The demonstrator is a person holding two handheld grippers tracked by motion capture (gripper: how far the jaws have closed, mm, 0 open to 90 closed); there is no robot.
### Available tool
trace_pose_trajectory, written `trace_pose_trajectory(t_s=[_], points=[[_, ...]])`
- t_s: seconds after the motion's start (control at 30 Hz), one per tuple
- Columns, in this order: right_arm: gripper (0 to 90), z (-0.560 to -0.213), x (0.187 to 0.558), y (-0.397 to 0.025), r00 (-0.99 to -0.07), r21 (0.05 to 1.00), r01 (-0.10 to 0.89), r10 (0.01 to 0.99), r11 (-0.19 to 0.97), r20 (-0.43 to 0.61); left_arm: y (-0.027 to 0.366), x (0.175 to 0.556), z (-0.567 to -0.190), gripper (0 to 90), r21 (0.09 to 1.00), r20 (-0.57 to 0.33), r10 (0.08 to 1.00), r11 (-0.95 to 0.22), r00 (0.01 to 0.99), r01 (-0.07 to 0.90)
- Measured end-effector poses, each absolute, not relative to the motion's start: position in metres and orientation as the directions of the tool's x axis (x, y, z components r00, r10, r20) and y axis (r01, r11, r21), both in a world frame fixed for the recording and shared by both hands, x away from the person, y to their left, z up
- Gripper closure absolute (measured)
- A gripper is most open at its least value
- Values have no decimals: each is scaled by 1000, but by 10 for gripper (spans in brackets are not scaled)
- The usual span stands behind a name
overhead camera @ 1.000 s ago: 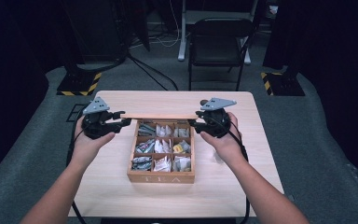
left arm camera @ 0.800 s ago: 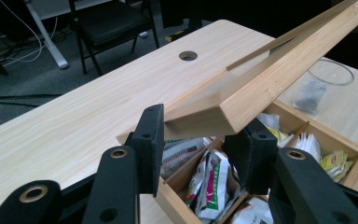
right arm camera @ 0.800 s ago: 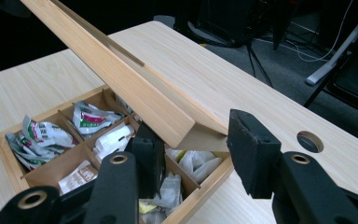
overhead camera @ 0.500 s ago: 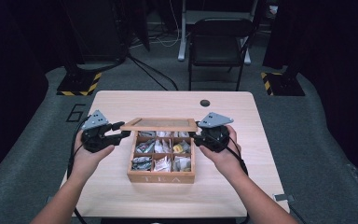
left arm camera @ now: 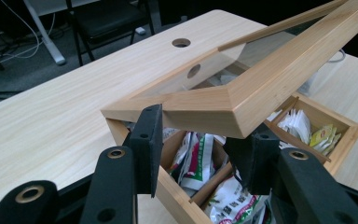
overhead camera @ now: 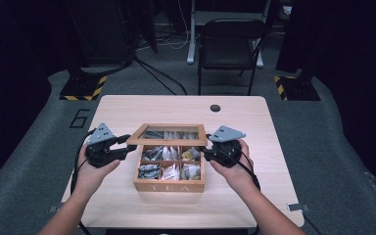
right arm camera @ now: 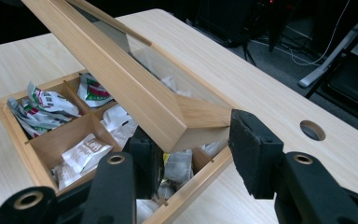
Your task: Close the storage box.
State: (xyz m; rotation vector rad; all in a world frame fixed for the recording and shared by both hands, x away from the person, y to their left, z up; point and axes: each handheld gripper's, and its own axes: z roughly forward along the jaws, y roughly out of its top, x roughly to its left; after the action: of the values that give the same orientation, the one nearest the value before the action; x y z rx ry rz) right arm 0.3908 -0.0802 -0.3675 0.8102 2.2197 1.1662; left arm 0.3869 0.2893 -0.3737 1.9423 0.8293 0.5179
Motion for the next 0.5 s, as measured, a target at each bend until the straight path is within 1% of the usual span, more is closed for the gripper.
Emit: trace_pose_trajectory(t_s=[0.13,0.3,0.5], points=[[528,-371,388,-82,-704,846,288,698,448,-130,290,385,-378,557,875,13,727,-340,686,344],[534,-376,383,-85,-707,851,307,701,425,-94,290,381,-382,555,870,13,726,-347,687,350],[535,-376,375,-87,-716,853,307,692,422,-84,291,378,-389,555,871,-12,727,-329,686,364]])
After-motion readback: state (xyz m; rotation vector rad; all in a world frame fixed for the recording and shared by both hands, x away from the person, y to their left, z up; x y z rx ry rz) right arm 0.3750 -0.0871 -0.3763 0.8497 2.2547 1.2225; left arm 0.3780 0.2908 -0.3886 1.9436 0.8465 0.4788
